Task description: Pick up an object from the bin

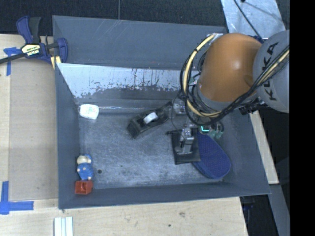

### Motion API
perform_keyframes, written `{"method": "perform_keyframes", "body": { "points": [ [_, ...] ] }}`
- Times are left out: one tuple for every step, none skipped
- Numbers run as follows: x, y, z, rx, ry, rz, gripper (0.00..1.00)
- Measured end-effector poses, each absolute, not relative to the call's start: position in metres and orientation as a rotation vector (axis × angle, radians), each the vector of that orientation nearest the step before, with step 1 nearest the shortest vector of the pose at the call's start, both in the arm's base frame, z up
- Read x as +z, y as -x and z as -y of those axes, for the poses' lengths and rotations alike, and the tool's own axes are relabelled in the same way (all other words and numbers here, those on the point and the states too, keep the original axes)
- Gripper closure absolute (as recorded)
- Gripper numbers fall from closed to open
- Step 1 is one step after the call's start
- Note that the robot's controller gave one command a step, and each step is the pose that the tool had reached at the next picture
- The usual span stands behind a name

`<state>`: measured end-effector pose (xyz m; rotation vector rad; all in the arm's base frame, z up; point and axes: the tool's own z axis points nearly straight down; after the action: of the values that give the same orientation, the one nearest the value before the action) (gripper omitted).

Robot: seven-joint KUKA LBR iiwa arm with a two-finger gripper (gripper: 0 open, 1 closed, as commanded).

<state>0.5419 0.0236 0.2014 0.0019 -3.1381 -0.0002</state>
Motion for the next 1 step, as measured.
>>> {"method": "perform_keyframes", "body": {
  "points": [
    [0.0953, -0.5518, 0.0421, 0.003, 0.102, 3.135, 0.0]
  ]
}}
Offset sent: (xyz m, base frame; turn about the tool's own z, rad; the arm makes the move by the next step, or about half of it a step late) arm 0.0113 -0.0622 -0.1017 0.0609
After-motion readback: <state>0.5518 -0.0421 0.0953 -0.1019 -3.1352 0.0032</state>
